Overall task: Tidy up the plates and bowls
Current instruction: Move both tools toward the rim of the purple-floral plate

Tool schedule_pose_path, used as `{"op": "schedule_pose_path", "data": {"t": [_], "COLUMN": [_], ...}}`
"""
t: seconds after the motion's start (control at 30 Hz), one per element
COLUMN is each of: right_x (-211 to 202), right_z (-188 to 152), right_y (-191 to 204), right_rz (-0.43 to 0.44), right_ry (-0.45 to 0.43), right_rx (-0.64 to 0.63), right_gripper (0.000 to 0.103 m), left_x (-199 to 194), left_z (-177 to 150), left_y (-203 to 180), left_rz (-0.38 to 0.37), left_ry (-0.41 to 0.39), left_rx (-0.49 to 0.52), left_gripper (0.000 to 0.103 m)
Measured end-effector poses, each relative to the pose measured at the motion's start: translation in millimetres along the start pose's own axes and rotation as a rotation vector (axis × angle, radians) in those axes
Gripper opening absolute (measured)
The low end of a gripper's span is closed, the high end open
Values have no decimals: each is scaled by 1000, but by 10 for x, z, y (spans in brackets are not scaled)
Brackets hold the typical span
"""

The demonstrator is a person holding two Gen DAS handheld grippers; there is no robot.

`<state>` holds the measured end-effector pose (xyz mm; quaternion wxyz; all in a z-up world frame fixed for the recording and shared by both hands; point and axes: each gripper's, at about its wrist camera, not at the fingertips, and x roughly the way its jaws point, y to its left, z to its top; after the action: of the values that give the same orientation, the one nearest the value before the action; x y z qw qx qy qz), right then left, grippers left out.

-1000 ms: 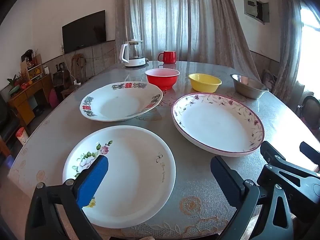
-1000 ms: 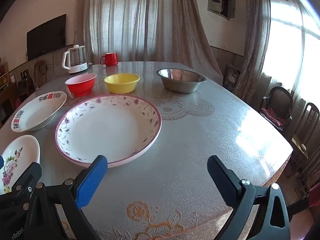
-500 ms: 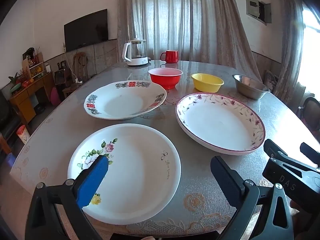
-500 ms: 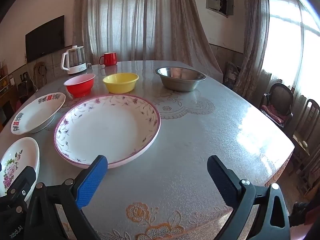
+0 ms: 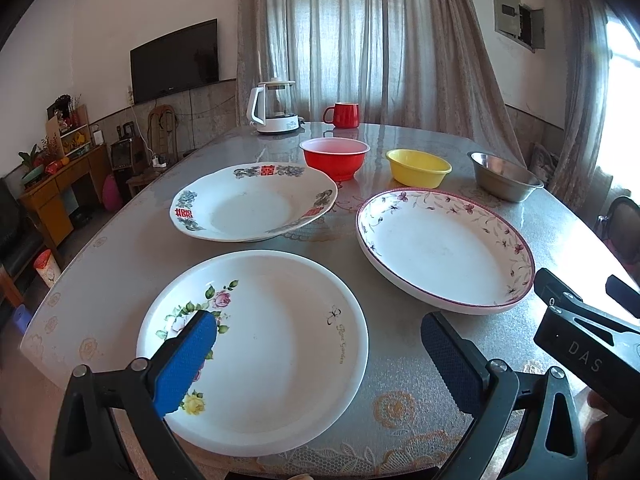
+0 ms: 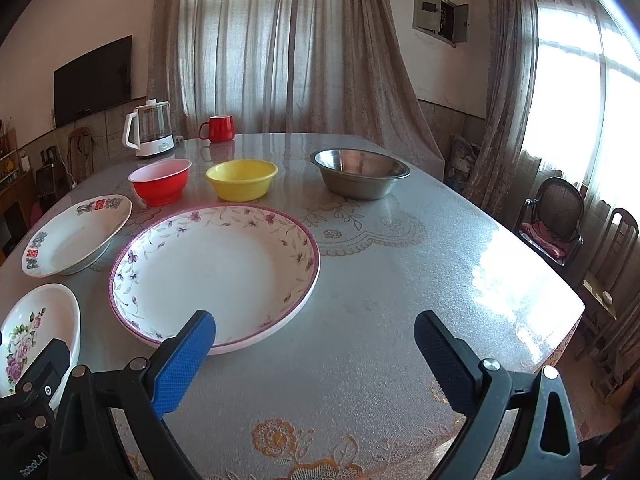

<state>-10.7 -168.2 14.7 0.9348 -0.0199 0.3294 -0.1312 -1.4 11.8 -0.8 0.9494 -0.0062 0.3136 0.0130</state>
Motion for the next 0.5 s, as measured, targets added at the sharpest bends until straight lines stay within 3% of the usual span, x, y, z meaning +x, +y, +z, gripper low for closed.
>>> {"op": "schedule_pose_path", "data": {"t": [0.5], "right_x": [39], "right_z": [-24], "right_y": [-1], "right_rz": [18], "right_ry": [13], "right_rx": [5], "right_gripper": [101], "left_x": [50], "left_z": [7], "left_y": [5], "left_rz": [2], "left_ry": [18], "left_rx": [4], "left_gripper": [103]}}
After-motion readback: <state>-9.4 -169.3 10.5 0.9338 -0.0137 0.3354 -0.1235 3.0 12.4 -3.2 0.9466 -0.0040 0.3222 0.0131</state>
